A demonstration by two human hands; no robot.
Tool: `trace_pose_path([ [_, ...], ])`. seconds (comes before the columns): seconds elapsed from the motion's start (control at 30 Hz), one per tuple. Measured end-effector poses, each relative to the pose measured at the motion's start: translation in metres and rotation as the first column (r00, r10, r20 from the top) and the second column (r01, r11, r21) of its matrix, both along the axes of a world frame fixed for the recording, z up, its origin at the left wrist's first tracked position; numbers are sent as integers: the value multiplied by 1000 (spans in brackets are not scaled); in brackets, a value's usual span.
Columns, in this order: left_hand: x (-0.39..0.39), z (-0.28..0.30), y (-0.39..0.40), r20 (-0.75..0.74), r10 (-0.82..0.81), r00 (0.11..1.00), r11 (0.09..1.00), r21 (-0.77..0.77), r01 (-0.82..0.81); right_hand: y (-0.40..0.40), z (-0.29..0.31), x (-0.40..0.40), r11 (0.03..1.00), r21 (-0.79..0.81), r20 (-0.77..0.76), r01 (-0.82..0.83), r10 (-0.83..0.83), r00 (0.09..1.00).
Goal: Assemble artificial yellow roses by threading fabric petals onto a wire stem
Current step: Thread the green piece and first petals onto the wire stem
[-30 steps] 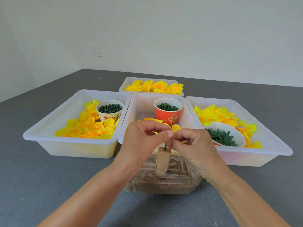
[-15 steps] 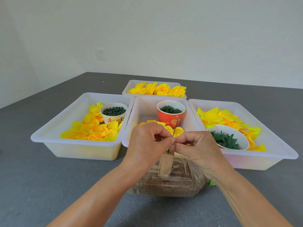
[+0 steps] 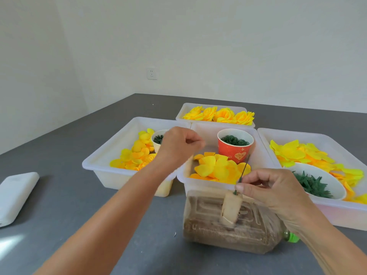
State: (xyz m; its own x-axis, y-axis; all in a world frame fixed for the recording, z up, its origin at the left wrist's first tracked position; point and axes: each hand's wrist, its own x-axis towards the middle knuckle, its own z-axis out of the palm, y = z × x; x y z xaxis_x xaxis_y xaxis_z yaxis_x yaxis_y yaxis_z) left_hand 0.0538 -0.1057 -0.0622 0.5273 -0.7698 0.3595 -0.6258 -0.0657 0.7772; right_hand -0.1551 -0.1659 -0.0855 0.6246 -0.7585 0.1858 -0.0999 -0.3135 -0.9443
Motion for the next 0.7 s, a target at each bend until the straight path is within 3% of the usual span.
trace_pose_path([
  [0.1,46,1,-10,289,120,950,939,278,-203,-1,3,-1,1000,-14,-29,-20,19,999],
  [0.17,67,-4,-13,422,37,906,808,521,-275,-2,4,-2,999,-17,-41,-34,34,999],
  [0.27,83,-16,-13,349,-73,934,623,748,-231,-3,5,-1,999,5,-31,-50,51,998],
  [0.33,86,-23,-10,271,-52,961,575,795,-193,-3,4,-1,998,17,-16,-52,52,999],
  [0.43,78,-25,-4,304,-146,941,520,833,-189,-2,4,0,999,20,-2,-47,47,999],
  [0.7,76,-31,-1,329,-243,912,590,797,-131,1,4,0,998,48,16,-28,27,999],
])
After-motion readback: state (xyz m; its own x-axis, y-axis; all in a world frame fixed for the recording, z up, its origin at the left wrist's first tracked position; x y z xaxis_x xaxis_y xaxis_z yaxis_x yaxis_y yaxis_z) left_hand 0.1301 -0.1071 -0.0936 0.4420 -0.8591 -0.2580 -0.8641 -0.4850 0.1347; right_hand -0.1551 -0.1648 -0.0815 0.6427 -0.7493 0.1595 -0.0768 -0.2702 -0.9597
